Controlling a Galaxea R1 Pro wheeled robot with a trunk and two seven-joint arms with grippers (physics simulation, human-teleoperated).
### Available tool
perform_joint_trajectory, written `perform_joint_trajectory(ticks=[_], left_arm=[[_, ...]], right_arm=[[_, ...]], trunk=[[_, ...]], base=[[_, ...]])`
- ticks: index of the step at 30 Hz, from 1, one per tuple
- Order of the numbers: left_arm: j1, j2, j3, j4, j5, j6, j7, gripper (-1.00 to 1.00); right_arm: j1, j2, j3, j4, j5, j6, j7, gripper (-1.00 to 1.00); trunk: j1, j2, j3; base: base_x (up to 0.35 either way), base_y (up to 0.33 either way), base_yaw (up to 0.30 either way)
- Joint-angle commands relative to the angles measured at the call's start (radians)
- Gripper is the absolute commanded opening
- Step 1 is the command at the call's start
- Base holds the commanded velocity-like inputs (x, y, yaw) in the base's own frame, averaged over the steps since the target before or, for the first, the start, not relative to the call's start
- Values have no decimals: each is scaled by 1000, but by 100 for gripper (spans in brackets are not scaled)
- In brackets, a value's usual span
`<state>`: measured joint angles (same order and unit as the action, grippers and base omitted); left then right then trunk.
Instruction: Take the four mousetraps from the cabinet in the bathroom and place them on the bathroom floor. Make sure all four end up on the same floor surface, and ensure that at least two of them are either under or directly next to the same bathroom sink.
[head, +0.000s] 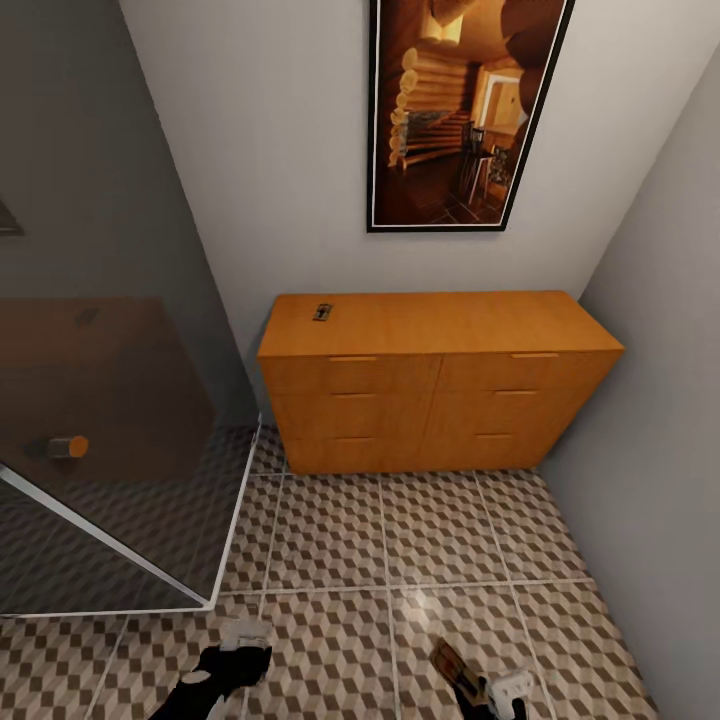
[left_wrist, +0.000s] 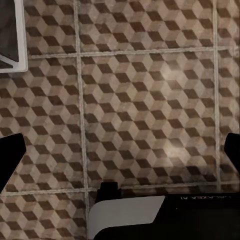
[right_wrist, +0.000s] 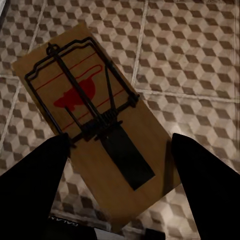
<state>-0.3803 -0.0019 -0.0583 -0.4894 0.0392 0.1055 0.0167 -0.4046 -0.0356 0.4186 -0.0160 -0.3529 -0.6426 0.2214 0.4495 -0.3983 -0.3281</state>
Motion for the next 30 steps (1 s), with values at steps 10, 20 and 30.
perform_joint_trajectory(ticks=[10,20,30], left_arm=[[-12,-108,-3,-584,3,552,41,100],[-302,-137,-3,-692,11,883,97,100],[-621,-140,-3,-475,18,903,100,100]], right_arm=[[32,58,2,1,-13,-160,-250,-100],[33,86,3,-1,-11,-176,-354,-100],[33,89,3,-2,-8,-172,-356,-100]], trunk=[[0,-2,-2],[0,-2,-2],[0,-2,-2]], base=[[0,0,0],[0,0,0],[0,0,0]])
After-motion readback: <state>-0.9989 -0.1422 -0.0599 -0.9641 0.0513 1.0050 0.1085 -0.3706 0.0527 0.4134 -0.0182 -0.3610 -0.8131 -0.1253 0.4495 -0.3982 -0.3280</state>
